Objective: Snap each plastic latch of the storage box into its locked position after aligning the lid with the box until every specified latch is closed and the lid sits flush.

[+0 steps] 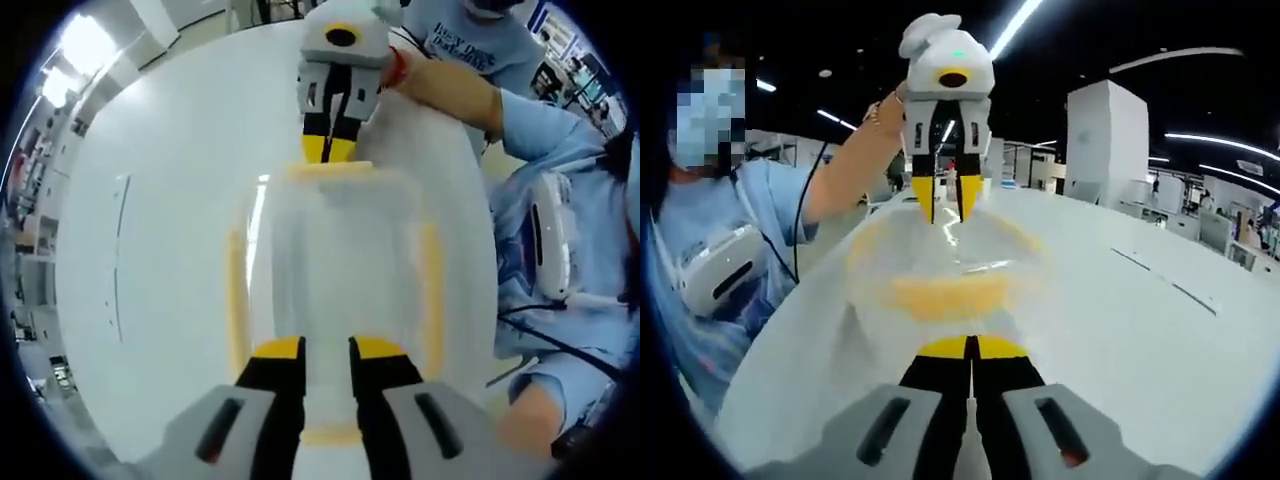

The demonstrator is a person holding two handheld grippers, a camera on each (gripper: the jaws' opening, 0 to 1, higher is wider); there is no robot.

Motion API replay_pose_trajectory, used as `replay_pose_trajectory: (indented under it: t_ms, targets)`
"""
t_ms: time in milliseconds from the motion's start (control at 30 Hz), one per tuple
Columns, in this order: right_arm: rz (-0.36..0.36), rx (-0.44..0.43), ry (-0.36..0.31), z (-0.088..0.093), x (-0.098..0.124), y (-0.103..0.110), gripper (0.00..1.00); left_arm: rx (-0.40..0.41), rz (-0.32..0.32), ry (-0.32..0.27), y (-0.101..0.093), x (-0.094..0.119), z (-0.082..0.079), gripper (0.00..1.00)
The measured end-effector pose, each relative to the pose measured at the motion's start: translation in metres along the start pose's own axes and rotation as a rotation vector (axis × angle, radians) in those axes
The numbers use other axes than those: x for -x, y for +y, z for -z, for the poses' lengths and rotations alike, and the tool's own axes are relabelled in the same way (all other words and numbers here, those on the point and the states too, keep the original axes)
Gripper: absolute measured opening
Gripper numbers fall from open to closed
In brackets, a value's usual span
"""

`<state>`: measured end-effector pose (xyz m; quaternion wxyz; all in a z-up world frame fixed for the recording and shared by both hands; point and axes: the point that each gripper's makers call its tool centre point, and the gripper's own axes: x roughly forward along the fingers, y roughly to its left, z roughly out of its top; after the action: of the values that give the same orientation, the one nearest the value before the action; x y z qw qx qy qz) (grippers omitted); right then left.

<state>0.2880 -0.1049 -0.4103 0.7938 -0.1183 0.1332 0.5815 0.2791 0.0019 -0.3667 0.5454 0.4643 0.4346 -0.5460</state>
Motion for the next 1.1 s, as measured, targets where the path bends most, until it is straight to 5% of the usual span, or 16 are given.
replay_pose_trajectory:
  t_ms: [500,1100]
  targets:
    - [0.123,-0.010,-0.092,-0.033,0.025,-0.022,0.00,0.029,0.000,-0.052,-0.001,-0.001,-0.003,0.16]
    - [0.017,0.175,0.008,-0.104,-0.010,0.014,0.00,0.055,0.002,-0.102,0.000,-0.001,-0.003,0.14]
